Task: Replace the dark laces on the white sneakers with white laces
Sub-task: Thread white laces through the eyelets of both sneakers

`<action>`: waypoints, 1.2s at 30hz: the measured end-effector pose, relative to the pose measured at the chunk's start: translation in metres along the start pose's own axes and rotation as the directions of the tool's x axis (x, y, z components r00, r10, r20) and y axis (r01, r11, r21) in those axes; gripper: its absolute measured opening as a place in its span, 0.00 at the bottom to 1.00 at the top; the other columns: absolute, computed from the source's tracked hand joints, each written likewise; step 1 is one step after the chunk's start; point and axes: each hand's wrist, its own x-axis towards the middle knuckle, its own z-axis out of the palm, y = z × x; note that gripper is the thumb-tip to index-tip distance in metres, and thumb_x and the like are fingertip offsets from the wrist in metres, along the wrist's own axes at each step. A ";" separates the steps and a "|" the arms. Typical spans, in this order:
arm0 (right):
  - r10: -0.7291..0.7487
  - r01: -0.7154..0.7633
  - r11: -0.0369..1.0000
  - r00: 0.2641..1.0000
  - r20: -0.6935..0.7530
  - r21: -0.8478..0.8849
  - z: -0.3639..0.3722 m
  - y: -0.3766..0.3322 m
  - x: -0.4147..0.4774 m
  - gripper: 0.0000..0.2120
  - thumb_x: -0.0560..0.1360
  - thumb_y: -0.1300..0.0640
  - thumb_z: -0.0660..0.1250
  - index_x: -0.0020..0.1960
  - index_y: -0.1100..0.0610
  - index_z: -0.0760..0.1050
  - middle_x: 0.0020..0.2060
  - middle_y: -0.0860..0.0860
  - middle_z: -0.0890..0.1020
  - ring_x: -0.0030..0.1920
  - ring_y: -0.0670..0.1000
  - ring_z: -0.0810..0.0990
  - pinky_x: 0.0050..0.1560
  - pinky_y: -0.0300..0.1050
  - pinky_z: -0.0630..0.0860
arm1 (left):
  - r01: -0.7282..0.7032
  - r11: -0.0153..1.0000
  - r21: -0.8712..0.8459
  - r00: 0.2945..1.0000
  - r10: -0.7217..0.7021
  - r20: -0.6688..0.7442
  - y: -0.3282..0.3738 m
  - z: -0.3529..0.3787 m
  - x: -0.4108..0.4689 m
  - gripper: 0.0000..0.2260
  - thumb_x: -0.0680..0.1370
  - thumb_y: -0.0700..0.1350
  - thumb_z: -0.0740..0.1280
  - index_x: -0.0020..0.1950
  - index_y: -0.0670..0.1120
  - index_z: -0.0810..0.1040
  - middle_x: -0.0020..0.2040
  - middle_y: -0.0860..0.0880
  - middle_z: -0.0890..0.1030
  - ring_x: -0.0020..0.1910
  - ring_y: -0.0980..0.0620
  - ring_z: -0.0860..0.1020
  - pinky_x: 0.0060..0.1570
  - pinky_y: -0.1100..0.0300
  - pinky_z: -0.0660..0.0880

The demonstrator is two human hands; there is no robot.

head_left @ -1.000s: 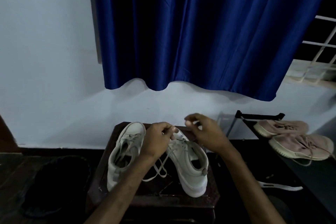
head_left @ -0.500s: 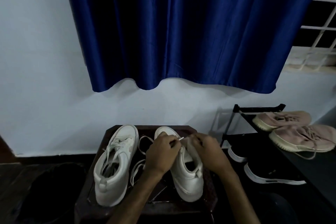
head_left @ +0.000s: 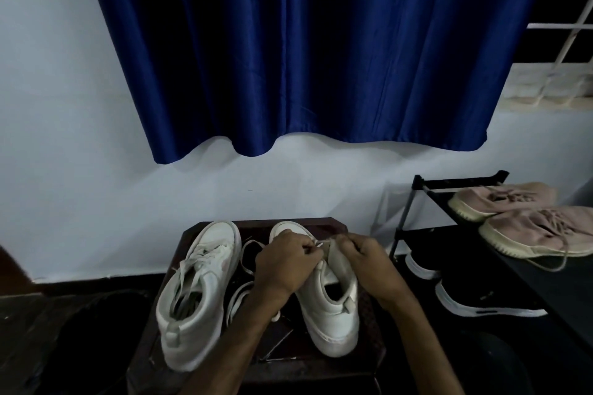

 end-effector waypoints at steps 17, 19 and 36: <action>0.040 -0.042 0.996 0.999 0.020 0.081 0.002 0.004 0.001 0.20 0.73 0.46 0.60 0.40 0.65 0.74 0.35 0.48 0.74 0.39 0.45 0.71 0.42 0.51 0.74 | -0.049 0.998 -0.033 0.996 0.051 0.075 -0.006 0.001 0.004 0.13 0.75 0.53 0.64 0.31 0.52 0.72 0.37 0.53 0.72 0.41 0.53 0.76 0.36 0.58 0.66; 0.059 -0.060 0.994 0.998 0.016 0.087 0.004 0.000 0.000 0.18 0.75 0.49 0.61 0.40 0.64 0.75 0.34 0.48 0.76 0.39 0.45 0.73 0.43 0.51 0.74 | -0.079 0.994 -0.081 0.990 0.088 0.108 -0.012 0.001 0.005 0.11 0.76 0.53 0.63 0.33 0.55 0.74 0.37 0.54 0.73 0.42 0.53 0.77 0.39 0.57 0.71; 0.312 -0.277 0.943 0.930 -0.196 0.185 0.043 -0.007 -0.025 0.07 0.78 0.61 0.64 0.42 0.57 0.74 0.39 0.52 0.81 0.40 0.51 0.79 0.48 0.52 0.80 | 0.026 0.999 -0.029 0.977 -0.019 0.212 -0.014 -0.011 -0.004 0.15 0.79 0.58 0.59 0.54 0.51 0.80 0.72 0.53 0.62 0.70 0.49 0.59 0.71 0.50 0.58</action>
